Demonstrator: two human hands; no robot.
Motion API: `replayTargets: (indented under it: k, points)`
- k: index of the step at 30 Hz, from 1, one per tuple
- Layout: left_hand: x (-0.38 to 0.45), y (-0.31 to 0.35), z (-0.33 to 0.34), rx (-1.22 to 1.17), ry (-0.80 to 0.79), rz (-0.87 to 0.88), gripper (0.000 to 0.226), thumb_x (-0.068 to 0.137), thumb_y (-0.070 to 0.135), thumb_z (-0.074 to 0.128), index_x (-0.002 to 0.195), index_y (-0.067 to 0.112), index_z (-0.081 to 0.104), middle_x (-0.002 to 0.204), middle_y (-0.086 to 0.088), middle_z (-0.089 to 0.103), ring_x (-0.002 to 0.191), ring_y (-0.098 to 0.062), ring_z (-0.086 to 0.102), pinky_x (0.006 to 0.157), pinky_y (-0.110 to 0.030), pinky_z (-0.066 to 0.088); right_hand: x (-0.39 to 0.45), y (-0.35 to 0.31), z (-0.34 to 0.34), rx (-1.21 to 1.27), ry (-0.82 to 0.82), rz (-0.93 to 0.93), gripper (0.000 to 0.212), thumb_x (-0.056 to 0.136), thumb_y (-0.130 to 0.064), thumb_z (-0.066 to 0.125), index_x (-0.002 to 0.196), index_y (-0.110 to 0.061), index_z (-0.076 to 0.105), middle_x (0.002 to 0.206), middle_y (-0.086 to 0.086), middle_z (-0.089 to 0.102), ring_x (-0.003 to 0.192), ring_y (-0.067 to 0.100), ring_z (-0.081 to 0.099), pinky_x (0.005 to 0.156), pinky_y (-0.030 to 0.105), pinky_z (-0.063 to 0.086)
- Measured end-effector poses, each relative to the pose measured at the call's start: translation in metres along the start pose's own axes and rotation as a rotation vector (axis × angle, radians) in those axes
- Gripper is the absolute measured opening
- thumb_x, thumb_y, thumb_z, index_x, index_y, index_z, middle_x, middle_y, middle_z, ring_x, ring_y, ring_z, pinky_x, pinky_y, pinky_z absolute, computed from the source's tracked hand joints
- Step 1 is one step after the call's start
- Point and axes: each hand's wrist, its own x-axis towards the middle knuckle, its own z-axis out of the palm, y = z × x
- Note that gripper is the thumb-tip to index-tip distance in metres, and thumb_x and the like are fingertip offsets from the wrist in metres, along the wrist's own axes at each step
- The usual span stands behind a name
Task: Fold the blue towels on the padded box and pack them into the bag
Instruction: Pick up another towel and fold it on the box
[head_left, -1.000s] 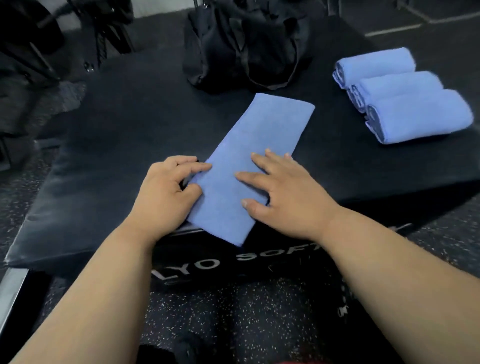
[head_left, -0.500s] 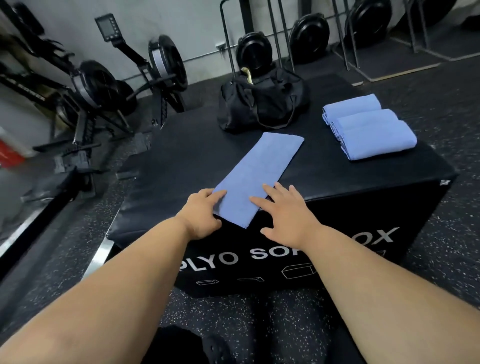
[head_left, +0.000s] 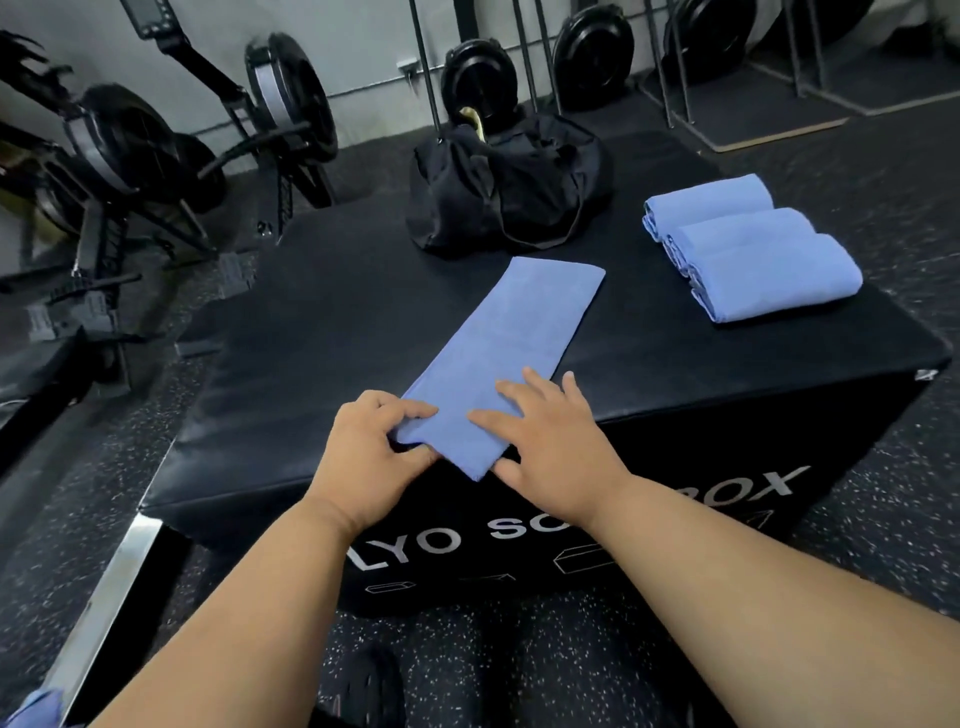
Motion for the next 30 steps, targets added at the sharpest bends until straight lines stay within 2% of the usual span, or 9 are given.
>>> replayTargets:
  k: [3,6,9,13,16,18,22,26,30]
  points:
    - [-0.003,-0.001,0.002,-0.013,0.064,0.056,0.031,0.087,0.023,0.084,0.098,0.05,0.073,0.109,0.017,0.056,0.107,-0.005,0.058,0.093,-0.023,0.05,0.001,0.0,-0.001,0.048,0.05,-0.028,0.041,0.094,-0.04,0.057,0.131,-0.032,0.073,0.139,0.008,0.065,0.137,0.041,0.053,0.113,0.069,0.037]
    - [-0.021,-0.002,0.0,0.022,0.092,0.113,0.018,0.089,0.028,0.082,0.091,0.043,0.073,0.135,0.015,0.05,0.129,-0.006,0.045,0.101,-0.021,0.041,-0.015,0.001,-0.007,0.185,0.032,0.007,0.048,0.097,-0.047,0.042,0.131,-0.034,0.073,0.144,-0.003,0.063,0.145,0.03,0.047,0.123,0.056,0.024]
    - [-0.033,0.005,-0.004,0.021,0.106,0.218,0.02,0.085,0.031,0.084,0.099,0.04,0.074,0.15,0.012,0.045,0.144,-0.008,0.033,0.112,-0.017,0.026,-0.033,-0.002,-0.021,0.287,-0.027,0.103,0.056,0.097,-0.057,0.034,0.137,-0.037,0.068,0.152,-0.016,0.056,0.153,0.012,0.035,0.13,0.04,0.013]
    - [-0.03,0.016,-0.004,0.068,-0.078,0.383,0.055,0.077,0.033,0.08,0.13,0.039,0.07,0.146,0.014,0.053,0.14,-0.008,0.042,0.118,-0.027,0.032,-0.052,0.001,-0.04,0.36,0.075,0.197,0.034,0.101,-0.039,0.061,0.132,-0.03,0.072,0.139,-0.022,0.065,0.143,0.0,0.046,0.124,0.031,0.032]
    - [-0.029,0.016,0.004,0.045,-0.154,0.413,0.047,0.075,0.025,0.077,0.119,0.041,0.075,0.131,0.022,0.064,0.129,0.002,0.051,0.112,-0.025,0.039,-0.065,0.006,-0.049,0.35,0.147,0.263,0.027,0.097,-0.026,0.07,0.122,-0.031,0.076,0.125,-0.03,0.065,0.132,-0.011,0.048,0.115,0.021,0.037]
    - [-0.028,0.016,0.005,0.0,-0.15,0.367,0.033,0.084,0.019,0.08,0.109,0.041,0.078,0.121,0.029,0.068,0.125,0.004,0.055,0.107,-0.023,0.043,-0.069,0.007,-0.054,0.31,0.193,0.248,0.03,0.086,-0.027,0.071,0.115,-0.033,0.075,0.119,-0.027,0.068,0.126,-0.006,0.054,0.109,0.021,0.041]
    - [-0.024,0.021,0.0,-0.097,-0.098,0.341,0.028,0.092,0.014,0.078,0.102,0.04,0.078,0.114,0.036,0.067,0.114,0.004,0.057,0.098,-0.009,0.039,-0.065,-0.002,-0.053,0.219,0.152,0.057,0.048,0.077,-0.036,0.083,0.123,-0.028,0.07,0.123,-0.017,0.065,0.118,0.007,0.057,0.107,0.02,0.04]
    - [-0.015,0.021,-0.005,-0.155,-0.155,0.257,0.02,0.09,0.022,0.079,0.098,0.041,0.078,0.107,0.029,0.071,0.114,-0.002,0.059,0.091,-0.01,0.041,-0.056,-0.002,-0.047,0.257,0.253,0.029,0.016,0.085,-0.02,0.078,0.1,-0.026,0.075,0.104,-0.015,0.07,0.1,0.012,0.064,0.093,0.031,0.048]
    - [-0.007,0.022,-0.001,-0.164,-0.179,0.296,0.029,0.079,0.021,0.091,0.1,0.037,0.079,0.106,0.023,0.071,0.116,-0.004,0.056,0.096,-0.013,0.042,-0.055,0.006,-0.051,0.42,0.202,0.168,0.021,0.092,-0.012,0.078,0.098,-0.032,0.076,0.095,-0.017,0.071,0.094,0.014,0.066,0.083,0.03,0.05]
